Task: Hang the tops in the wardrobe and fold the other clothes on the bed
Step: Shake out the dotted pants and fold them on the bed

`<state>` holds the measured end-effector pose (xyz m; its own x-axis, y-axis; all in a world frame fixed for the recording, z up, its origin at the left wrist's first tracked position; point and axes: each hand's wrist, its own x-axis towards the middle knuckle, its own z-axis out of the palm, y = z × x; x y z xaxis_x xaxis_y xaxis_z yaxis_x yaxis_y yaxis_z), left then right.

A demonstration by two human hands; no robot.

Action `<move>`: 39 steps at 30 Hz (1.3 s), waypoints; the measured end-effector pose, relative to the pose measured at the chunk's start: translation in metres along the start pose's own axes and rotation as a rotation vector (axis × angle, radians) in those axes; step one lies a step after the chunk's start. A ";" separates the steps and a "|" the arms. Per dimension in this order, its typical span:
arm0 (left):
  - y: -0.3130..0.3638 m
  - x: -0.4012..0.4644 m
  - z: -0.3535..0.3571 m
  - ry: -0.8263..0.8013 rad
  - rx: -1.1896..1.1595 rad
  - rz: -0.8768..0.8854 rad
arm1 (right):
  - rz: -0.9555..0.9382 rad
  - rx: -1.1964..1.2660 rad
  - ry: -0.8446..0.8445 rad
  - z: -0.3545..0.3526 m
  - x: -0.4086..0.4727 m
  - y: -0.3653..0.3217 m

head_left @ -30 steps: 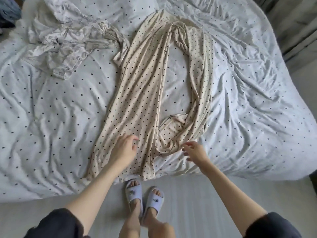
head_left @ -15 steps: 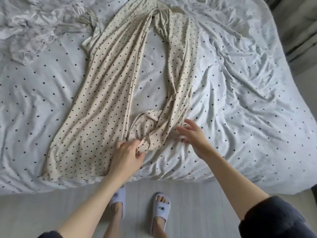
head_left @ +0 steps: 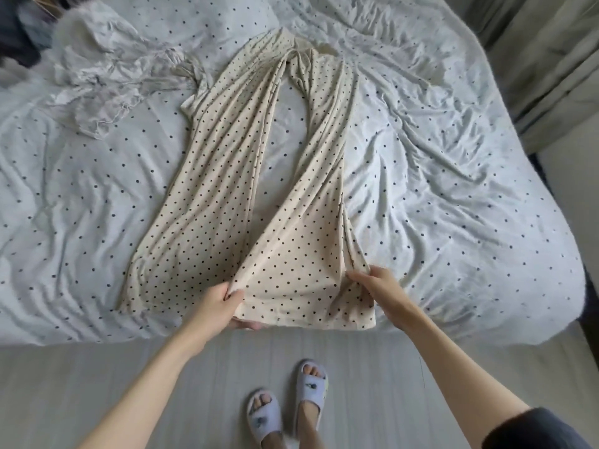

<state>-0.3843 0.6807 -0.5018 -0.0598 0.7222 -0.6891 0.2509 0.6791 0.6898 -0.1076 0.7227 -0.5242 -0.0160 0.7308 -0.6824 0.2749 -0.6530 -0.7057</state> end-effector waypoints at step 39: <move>0.004 0.033 0.110 -0.033 0.570 0.285 | -0.006 -0.102 0.324 -0.068 -0.067 0.023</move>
<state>-0.2795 0.6926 -0.5465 0.1132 0.8535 -0.5086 0.7277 0.2773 0.6273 -0.0346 0.6723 -0.4816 0.2841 0.7707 -0.5704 0.3710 -0.6369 -0.6758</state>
